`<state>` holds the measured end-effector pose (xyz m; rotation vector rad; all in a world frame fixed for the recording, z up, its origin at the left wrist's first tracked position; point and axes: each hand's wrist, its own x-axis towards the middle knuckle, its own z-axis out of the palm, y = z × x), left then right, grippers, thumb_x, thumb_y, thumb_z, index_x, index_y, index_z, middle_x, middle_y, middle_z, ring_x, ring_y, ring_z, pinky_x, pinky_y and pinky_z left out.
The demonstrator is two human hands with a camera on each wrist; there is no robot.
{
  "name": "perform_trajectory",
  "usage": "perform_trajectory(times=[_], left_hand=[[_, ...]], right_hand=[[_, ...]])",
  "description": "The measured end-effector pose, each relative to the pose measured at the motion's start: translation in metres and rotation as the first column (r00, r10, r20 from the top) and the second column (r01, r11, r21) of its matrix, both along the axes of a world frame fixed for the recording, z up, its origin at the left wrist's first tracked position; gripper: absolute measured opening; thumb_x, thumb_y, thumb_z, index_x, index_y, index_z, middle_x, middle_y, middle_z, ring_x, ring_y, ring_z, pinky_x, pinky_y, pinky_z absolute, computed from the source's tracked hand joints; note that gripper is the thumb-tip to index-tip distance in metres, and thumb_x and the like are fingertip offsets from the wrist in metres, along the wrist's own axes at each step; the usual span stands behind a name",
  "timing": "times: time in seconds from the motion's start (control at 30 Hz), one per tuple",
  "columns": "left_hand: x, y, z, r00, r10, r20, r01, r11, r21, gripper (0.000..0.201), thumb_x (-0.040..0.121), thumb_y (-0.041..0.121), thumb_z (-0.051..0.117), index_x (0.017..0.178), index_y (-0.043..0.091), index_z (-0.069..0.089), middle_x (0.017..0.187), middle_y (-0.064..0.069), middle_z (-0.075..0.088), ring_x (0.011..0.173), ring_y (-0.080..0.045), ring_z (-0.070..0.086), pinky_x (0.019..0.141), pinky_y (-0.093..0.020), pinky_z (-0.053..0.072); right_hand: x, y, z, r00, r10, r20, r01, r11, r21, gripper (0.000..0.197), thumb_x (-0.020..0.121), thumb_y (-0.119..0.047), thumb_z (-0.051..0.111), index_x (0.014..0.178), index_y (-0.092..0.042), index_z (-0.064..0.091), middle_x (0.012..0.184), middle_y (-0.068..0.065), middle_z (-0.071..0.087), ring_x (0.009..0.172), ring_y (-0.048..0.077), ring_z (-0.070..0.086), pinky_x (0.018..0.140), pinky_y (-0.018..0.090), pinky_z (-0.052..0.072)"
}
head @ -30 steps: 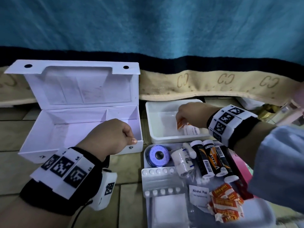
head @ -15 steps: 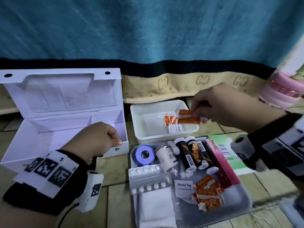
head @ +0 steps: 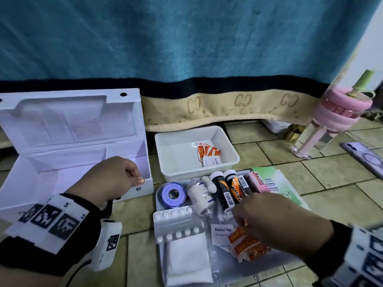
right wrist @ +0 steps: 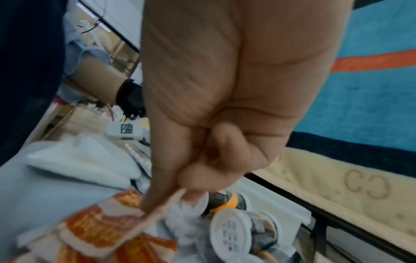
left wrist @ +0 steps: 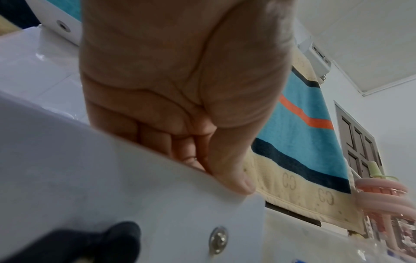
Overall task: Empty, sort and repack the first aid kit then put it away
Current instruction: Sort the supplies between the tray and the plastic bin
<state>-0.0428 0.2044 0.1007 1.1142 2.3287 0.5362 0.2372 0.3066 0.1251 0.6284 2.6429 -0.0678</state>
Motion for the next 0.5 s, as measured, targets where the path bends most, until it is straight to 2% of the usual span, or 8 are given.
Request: perform_trajectory(times=[0.07, 0.13, 0.23, 0.3, 0.4, 0.5], left_hand=[[0.0, 0.0, 0.0, 1.0, -0.007, -0.012, 0.007, 1.0, -0.007, 0.018, 0.079, 0.029, 0.073, 0.064, 0.022, 0.068, 0.066, -0.002, 0.066, 0.054, -0.02, 0.058, 0.065, -0.032, 0.051], [-0.001, 0.0, -0.001, 1.0, -0.005, -0.008, 0.005, 1.0, -0.009, 0.018, 0.079, 0.029, 0.074, 0.063, 0.022, 0.068, 0.065, -0.002, 0.066, 0.052, -0.019, 0.056, 0.064, -0.031, 0.05], [0.0, 0.001, 0.0, 1.0, 0.003, -0.004, -0.003, 1.0, -0.012, 0.019, 0.079, 0.029, 0.074, 0.063, 0.021, 0.067, 0.067, -0.003, 0.066, 0.05, -0.018, 0.054, 0.061, -0.027, 0.046], [-0.001, 0.001, 0.0, 1.0, 0.002, 0.002, -0.002, 1.0, -0.018, 0.019, 0.079, 0.029, 0.074, 0.064, 0.02, 0.067, 0.068, -0.004, 0.066, 0.05, -0.019, 0.055, 0.062, -0.027, 0.048], [-0.001, 0.003, 0.001, 1.0, 0.002, 0.026, -0.002, 1.0, -0.026, 0.019, 0.079, 0.029, 0.074, 0.063, 0.021, 0.067, 0.067, -0.002, 0.064, 0.054, -0.019, 0.057, 0.067, -0.032, 0.053], [-0.003, 0.004, 0.0, 0.999, 0.004, 0.036, -0.002, 0.999, -0.039, 0.019, 0.079, 0.031, 0.074, 0.063, 0.023, 0.066, 0.066, 0.002, 0.064, 0.053, -0.017, 0.057, 0.065, -0.028, 0.05]], right_hand=[[-0.006, -0.001, 0.009, 1.0, 0.011, -0.004, -0.01, 1.0, 0.029, 0.018, 0.084, -0.036, 0.056, 0.099, -0.026, 0.056, 0.11, -0.006, 0.056, 0.099, 0.019, 0.058, 0.078, 0.031, 0.046], [-0.018, 0.007, 0.027, 0.998, -0.037, -0.056, 0.04, 0.997, 0.06, 0.023, 0.083, -0.049, 0.058, 0.092, -0.028, 0.057, 0.104, -0.008, 0.057, 0.093, 0.016, 0.059, 0.071, 0.028, 0.045], [-0.044, 0.036, 0.049, 0.966, -0.106, -0.237, 0.148, 0.975, 0.167, 0.016, 0.089, -0.043, 0.052, 0.087, -0.028, 0.057, 0.093, -0.004, 0.062, 0.082, 0.018, 0.059, 0.062, 0.026, 0.041], [-0.064, 0.064, 0.049, 0.949, -0.132, -0.287, 0.196, 0.958, 0.208, 0.013, 0.091, -0.035, 0.051, 0.095, -0.026, 0.059, 0.094, -0.002, 0.065, 0.083, 0.02, 0.06, 0.062, 0.027, 0.041], [-0.092, 0.098, 0.033, 0.988, -0.12, -0.094, 0.139, 0.963, 0.232, 0.024, 0.091, -0.03, 0.054, 0.114, -0.026, 0.057, 0.112, -0.002, 0.061, 0.098, 0.02, 0.059, 0.072, 0.029, 0.046], [-0.117, 0.106, 0.013, 0.993, -0.019, 0.118, -0.008, 0.975, 0.223, 0.039, 0.091, -0.032, 0.056, 0.129, -0.026, 0.048, 0.126, -0.001, 0.055, 0.112, 0.02, 0.054, 0.086, 0.033, 0.048]])
